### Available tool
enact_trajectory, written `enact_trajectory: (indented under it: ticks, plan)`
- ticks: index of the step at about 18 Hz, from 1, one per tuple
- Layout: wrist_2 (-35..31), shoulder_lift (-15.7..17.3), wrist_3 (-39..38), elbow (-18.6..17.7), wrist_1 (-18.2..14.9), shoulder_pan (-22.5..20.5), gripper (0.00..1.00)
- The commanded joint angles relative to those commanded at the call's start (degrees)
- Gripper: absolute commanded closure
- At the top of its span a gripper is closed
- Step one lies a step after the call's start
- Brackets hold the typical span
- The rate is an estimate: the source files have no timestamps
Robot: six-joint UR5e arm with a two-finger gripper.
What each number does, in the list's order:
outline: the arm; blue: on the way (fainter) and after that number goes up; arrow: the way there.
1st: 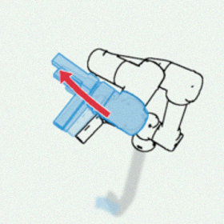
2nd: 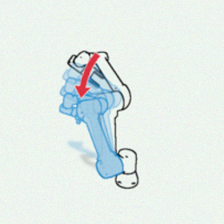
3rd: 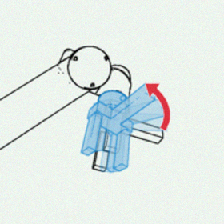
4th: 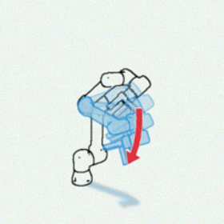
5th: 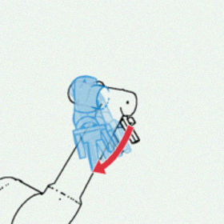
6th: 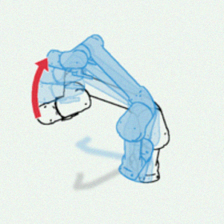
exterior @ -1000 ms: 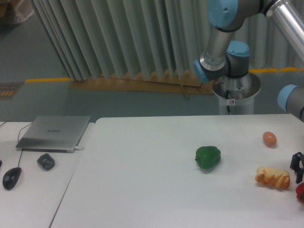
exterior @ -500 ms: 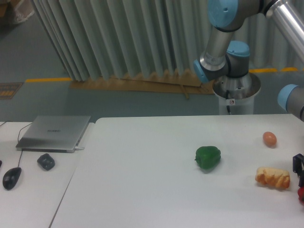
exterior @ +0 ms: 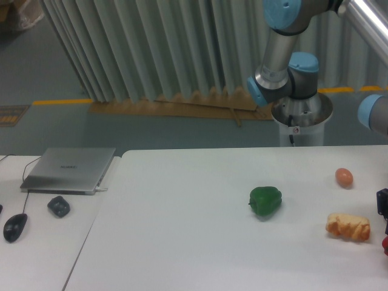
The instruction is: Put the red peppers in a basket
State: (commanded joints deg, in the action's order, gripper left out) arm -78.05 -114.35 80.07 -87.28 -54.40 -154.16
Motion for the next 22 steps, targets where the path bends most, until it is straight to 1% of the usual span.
enact_trajectory:
  ticks: [1,4,6,8,11,14,16,17,20,22]
  plan:
    - [0.3,0.4,0.2,0.1,-0.1,-0.3,0.52]
    - [1.8,1.9,1.5,0.1,-0.6,-2.8,0.53]
    - [1.9,3.1,5.3,0.0,-2.5,-4.9,0.54]
    - [2.0,3.5,9.8,0.0,-4.3,-6.8,0.54]
    - [2.3,4.7,15.4,-0.3,-5.5,-9.7,0.55]
    - [2.4,4.7,23.8,-0.5,-6.8,-13.7,0.55]
    - [2.3,4.7,28.5,-0.7,-6.9,-15.5,0.55]
    - [2.2,4.6,30.9,-0.8,-6.9,-16.2,0.55]
    - [1.7,3.8,34.4,-0.8,-6.5,-16.8,0.55]
    - [1.1,2.5,37.6,-0.8,-6.2,-17.2,0.55]
